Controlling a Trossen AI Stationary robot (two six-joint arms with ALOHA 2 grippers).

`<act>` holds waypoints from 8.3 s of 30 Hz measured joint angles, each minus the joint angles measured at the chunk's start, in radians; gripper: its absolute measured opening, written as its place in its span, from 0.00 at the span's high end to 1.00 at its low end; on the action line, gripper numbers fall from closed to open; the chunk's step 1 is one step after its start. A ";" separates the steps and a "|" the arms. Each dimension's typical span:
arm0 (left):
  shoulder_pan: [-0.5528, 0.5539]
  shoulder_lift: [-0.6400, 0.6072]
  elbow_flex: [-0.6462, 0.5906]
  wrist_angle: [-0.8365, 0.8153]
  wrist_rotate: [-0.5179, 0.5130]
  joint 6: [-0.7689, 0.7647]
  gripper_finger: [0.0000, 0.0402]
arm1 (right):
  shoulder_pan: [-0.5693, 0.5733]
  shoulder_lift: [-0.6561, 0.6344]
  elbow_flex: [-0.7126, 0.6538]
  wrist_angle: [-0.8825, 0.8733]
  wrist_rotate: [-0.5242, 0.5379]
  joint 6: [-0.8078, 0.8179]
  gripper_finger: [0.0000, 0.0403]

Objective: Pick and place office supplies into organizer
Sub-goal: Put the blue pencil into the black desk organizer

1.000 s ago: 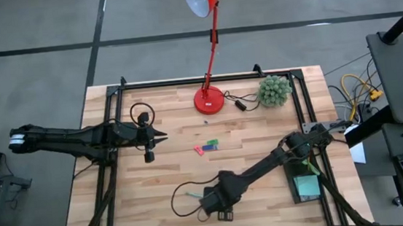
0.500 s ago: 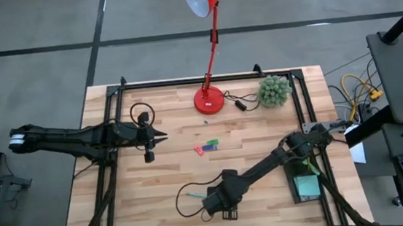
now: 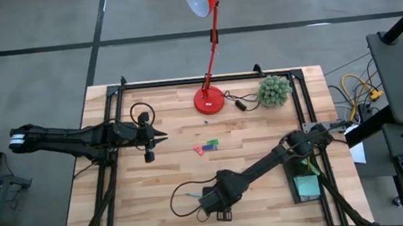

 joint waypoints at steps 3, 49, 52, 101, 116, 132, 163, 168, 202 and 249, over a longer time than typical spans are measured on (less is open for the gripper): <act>0.000 0.000 0.000 0.001 0.000 0.000 0.88 | -0.001 0.001 0.000 0.052 0.003 -0.001 0.51; 0.000 0.000 -0.002 0.000 0.000 0.000 0.88 | -0.026 0.003 0.081 -0.184 0.039 -0.021 0.97; 0.000 0.000 -0.002 0.000 0.000 0.000 0.88 | -0.022 0.003 0.100 -0.228 0.060 0.001 0.97; 0.000 0.024 -0.002 0.051 0.010 0.011 0.88 | -0.180 -0.289 -0.340 0.383 0.079 0.107 0.45; 0.000 0.031 -0.002 0.051 0.010 0.011 0.88 | -0.163 -0.205 -0.419 0.496 0.112 0.024 0.49; 0.000 0.034 -0.001 0.051 0.012 0.010 0.88 | -0.166 -0.165 -0.402 0.446 0.109 -0.111 0.57; 0.000 0.034 -0.001 0.045 0.008 0.010 0.88 | -0.211 -0.166 -0.392 0.337 -0.018 -0.147 0.97; 0.000 0.034 -0.001 0.044 0.009 0.010 0.88 | -0.210 -0.178 -0.364 0.313 -0.023 -0.147 0.97; 0.000 0.026 -0.001 0.049 0.014 0.011 0.88 | 0.026 -0.522 0.057 -0.232 0.635 0.131 0.97; 0.000 0.032 -0.001 0.056 0.011 0.006 0.88 | 0.481 -1.232 -0.606 -0.558 1.000 0.472 0.97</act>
